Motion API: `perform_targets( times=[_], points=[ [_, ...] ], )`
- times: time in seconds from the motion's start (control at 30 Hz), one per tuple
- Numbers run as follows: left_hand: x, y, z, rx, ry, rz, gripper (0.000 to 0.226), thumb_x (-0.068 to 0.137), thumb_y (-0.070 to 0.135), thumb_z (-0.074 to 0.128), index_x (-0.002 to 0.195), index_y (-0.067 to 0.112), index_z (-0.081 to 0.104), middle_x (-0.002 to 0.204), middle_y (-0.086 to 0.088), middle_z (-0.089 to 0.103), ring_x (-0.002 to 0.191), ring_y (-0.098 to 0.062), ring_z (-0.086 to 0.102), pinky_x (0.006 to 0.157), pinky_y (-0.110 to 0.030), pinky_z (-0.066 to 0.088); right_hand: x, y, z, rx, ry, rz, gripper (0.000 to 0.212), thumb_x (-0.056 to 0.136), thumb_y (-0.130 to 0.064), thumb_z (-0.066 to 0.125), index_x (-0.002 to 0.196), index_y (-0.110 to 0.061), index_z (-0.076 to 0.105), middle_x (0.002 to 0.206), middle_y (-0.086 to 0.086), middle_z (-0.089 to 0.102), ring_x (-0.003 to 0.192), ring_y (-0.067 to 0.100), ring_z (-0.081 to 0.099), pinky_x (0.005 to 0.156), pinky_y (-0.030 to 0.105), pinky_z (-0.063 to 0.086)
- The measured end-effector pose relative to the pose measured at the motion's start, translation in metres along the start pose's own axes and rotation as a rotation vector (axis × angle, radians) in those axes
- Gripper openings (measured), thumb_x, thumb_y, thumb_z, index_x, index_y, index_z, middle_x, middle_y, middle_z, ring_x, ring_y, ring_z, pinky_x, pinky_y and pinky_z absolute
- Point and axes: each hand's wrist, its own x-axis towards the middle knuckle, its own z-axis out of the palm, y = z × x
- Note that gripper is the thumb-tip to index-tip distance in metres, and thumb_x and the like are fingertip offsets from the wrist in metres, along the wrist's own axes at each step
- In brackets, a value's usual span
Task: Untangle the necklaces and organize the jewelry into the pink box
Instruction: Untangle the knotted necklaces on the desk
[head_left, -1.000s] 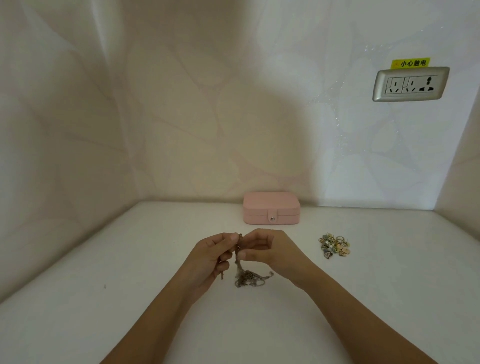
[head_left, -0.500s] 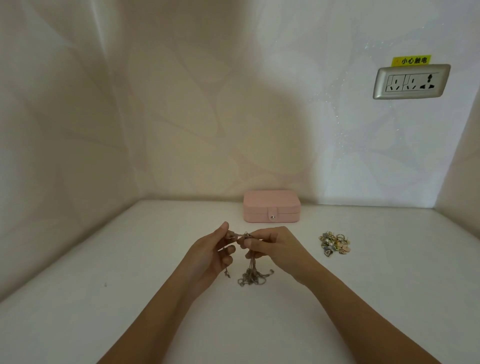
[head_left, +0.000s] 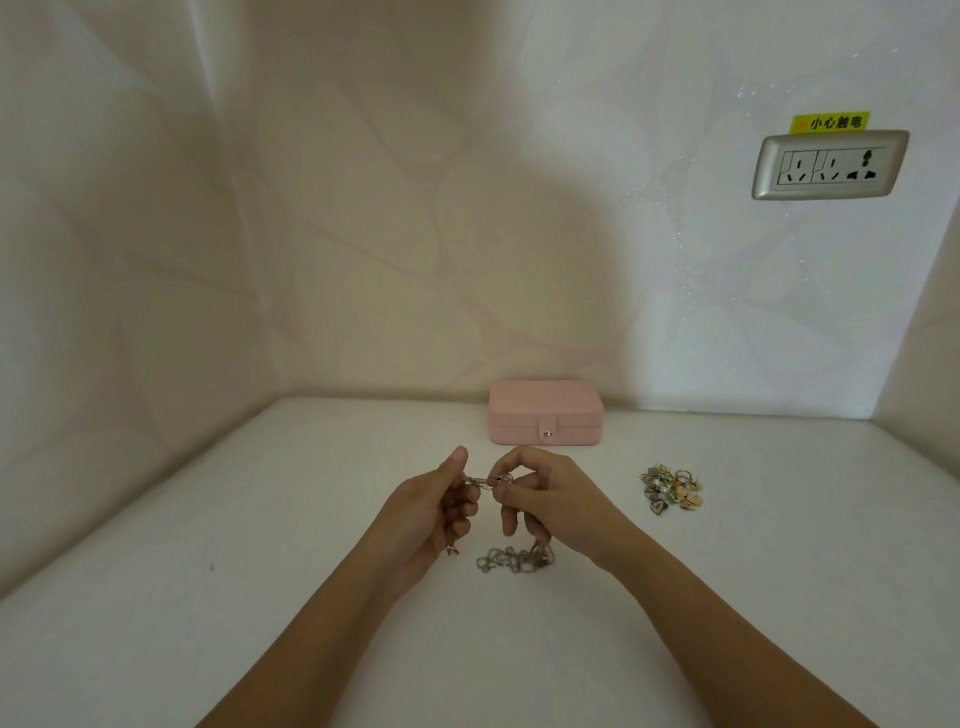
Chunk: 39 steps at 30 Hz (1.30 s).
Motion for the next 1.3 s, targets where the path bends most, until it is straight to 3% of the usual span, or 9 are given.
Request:
perform_targets(
  times=[0.1, 0.33, 0.43, 0.57, 0.67, 0.83, 1.1, 1.2, 1.3],
  points=[
    [0.000, -0.001, -0.001, 0.051, -0.002, 0.012, 0.031, 0.090, 0.037, 0.057, 0.072, 0.013, 0.053, 0.058, 0.001, 0.052, 0.052, -0.009, 0.045, 0.048, -0.019, 0.038, 0.000, 0.002, 0.003, -0.049, -0.020, -0.020, 0.004, 0.090, -0.014, 0.062, 0.086, -0.014, 0.060, 0.067, 0.003, 0.068, 0.047, 0.019, 0.053, 0.049, 0.026, 0.043],
    [0.001, -0.004, -0.002, 0.115, -0.003, 0.028, 0.035, 0.092, 0.039, 0.055, 0.071, 0.013, 0.065, 0.073, -0.001, 0.062, 0.063, -0.010, 0.049, 0.056, -0.022, 0.040, 0.002, 0.005, 0.000, -0.099, -0.012, -0.033, 0.012, 0.091, -0.023, 0.063, 0.088, -0.022, 0.075, 0.087, -0.001, 0.072, 0.087, 0.015, 0.066, 0.091, 0.035, 0.048],
    [0.002, -0.005, -0.004, 0.117, -0.007, 0.022, 0.036, 0.093, 0.039, 0.053, 0.082, 0.008, 0.070, 0.080, -0.002, 0.070, 0.073, -0.011, 0.059, 0.066, -0.025, 0.045, 0.001, 0.005, 0.000, -0.099, -0.006, -0.038, 0.018, 0.093, -0.016, 0.059, 0.096, -0.023, 0.075, 0.090, -0.001, 0.074, 0.085, 0.012, 0.066, 0.087, 0.029, 0.048],
    [0.004, -0.005, -0.004, 0.119, 0.051, 0.043, 0.036, 0.092, 0.038, 0.056, 0.087, 0.005, 0.069, 0.082, -0.005, 0.071, 0.077, -0.013, 0.065, 0.072, -0.027, 0.050, 0.002, 0.006, 0.000, -0.060, 0.038, -0.029, 0.010, 0.079, -0.007, 0.074, 0.083, -0.016, 0.075, 0.072, 0.001, 0.073, 0.066, 0.017, 0.068, 0.076, 0.028, 0.053],
    [0.003, -0.005, -0.001, 0.071, 0.058, 0.043, 0.033, 0.092, 0.035, 0.056, 0.076, 0.007, 0.064, 0.082, -0.008, 0.070, 0.072, -0.017, 0.067, 0.068, -0.029, 0.051, 0.001, 0.005, -0.002, -0.110, 0.022, -0.017, 0.009, 0.074, -0.007, 0.079, 0.076, -0.011, 0.071, 0.068, 0.003, 0.072, 0.058, 0.014, 0.066, 0.067, 0.023, 0.052],
    [0.001, -0.007, -0.001, 0.215, 0.110, 0.075, 0.038, 0.094, 0.040, 0.051, 0.076, 0.007, 0.055, 0.068, -0.006, 0.067, 0.066, -0.018, 0.067, 0.057, -0.026, 0.052, 0.002, 0.004, -0.001, -0.205, -0.062, 0.004, 0.019, 0.079, -0.002, 0.072, 0.078, -0.021, 0.069, 0.068, -0.006, 0.067, 0.066, 0.008, 0.063, 0.073, 0.026, 0.052],
    [0.000, -0.009, -0.002, 0.398, 0.052, 0.113, 0.042, 0.093, 0.046, 0.048, 0.071, 0.012, 0.041, 0.051, 0.004, 0.043, 0.044, -0.011, 0.041, 0.047, -0.023, 0.034, 0.001, 0.006, 0.001, -0.312, -0.021, -0.021, 0.016, 0.092, -0.013, 0.059, 0.081, -0.025, 0.063, 0.076, -0.008, 0.069, 0.075, 0.006, 0.065, 0.083, 0.035, 0.054],
    [0.001, -0.010, -0.003, 0.491, 0.006, 0.096, 0.037, 0.090, 0.043, 0.057, 0.075, 0.010, 0.051, 0.049, 0.006, 0.039, 0.043, -0.010, 0.034, 0.045, -0.021, 0.030, 0.001, 0.004, -0.001, -0.240, 0.007, -0.014, 0.012, 0.096, -0.014, 0.051, 0.089, -0.019, 0.059, 0.074, -0.008, 0.070, 0.077, 0.004, 0.066, 0.084, 0.035, 0.051],
    [0.000, -0.011, -0.005, 0.519, -0.097, 0.108, 0.021, 0.082, 0.030, 0.071, 0.083, 0.010, 0.067, 0.051, 0.003, 0.039, 0.042, -0.010, 0.029, 0.042, -0.020, 0.027, 0.001, 0.000, -0.002, -0.013, 0.024, 0.022, 0.011, 0.097, -0.011, 0.050, 0.090, -0.012, 0.059, 0.065, -0.006, 0.063, 0.069, 0.014, 0.062, 0.079, 0.035, 0.052]
  ],
)
